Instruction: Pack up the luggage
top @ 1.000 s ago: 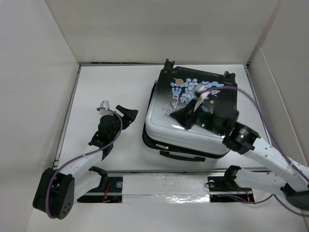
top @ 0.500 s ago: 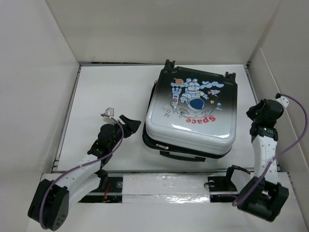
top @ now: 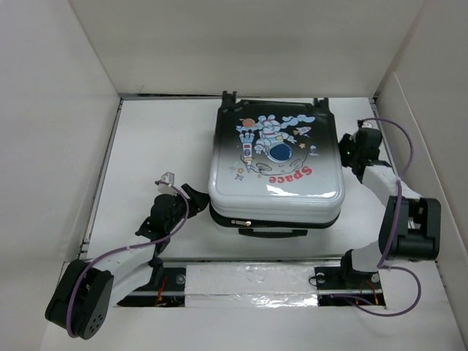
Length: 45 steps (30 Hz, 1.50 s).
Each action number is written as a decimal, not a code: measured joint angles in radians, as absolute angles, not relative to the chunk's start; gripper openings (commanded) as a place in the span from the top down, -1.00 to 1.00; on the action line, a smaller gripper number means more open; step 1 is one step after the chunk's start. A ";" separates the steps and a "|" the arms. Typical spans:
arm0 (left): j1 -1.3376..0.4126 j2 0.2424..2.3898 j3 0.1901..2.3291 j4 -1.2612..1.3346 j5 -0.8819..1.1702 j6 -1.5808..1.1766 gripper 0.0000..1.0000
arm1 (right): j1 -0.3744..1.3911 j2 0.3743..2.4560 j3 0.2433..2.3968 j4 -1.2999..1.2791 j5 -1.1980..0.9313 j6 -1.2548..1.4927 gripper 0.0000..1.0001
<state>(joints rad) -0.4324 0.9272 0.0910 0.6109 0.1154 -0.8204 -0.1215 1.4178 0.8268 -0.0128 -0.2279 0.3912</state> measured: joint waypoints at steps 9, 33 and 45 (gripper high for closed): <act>-0.428 0.972 0.072 0.579 0.006 -0.817 -0.05 | 0.063 1.821 1.291 -0.057 -0.289 0.369 0.31; -0.663 0.583 0.270 -0.043 -0.518 -0.793 -0.84 | 0.094 1.581 1.282 -0.062 -0.253 0.360 -0.91; -0.091 0.875 0.746 0.325 -0.239 -0.978 -0.98 | 0.153 1.177 0.990 -0.059 -0.292 0.302 0.25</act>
